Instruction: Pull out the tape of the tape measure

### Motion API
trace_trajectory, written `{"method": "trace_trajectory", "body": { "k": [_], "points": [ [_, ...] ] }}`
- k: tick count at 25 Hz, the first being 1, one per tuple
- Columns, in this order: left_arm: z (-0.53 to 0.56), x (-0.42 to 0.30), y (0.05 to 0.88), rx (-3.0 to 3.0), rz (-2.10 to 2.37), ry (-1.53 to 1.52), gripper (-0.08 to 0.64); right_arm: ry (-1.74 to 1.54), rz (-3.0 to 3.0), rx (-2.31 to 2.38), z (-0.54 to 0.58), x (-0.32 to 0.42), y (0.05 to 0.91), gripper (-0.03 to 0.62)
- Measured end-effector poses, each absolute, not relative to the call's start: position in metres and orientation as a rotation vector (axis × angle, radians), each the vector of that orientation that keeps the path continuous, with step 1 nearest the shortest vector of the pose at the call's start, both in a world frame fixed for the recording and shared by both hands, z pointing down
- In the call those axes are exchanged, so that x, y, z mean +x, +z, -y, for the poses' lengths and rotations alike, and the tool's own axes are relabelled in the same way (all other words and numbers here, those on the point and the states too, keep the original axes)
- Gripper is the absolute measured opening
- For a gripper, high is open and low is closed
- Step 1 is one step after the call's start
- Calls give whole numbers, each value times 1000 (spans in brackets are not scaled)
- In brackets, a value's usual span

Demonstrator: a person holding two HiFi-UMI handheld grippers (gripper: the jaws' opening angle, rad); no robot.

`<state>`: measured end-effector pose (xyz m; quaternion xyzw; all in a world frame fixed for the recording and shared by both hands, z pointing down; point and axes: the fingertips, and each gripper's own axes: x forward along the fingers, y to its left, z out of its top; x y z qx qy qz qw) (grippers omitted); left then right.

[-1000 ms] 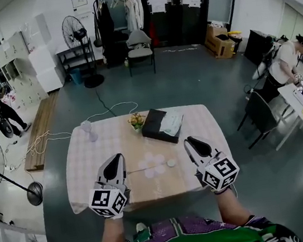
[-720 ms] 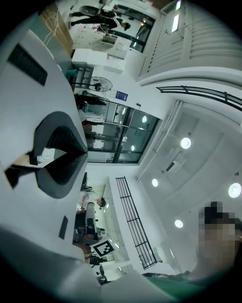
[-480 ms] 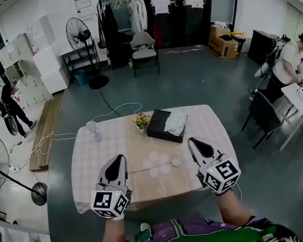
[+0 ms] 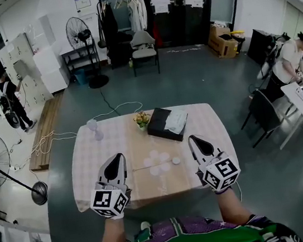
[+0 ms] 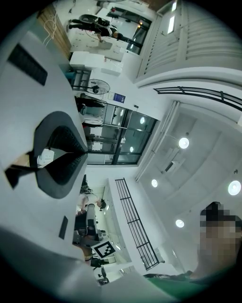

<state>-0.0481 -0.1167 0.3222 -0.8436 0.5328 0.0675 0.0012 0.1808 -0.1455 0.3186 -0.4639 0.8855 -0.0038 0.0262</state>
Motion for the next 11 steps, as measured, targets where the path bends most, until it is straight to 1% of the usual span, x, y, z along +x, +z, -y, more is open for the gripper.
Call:
{"method": "trace_trajectory", "body": {
  "k": [11],
  "points": [
    [107,-55,324,-2648,-1687,228,25,1,-2767,-1408,137,171,321,5]
  ]
}}
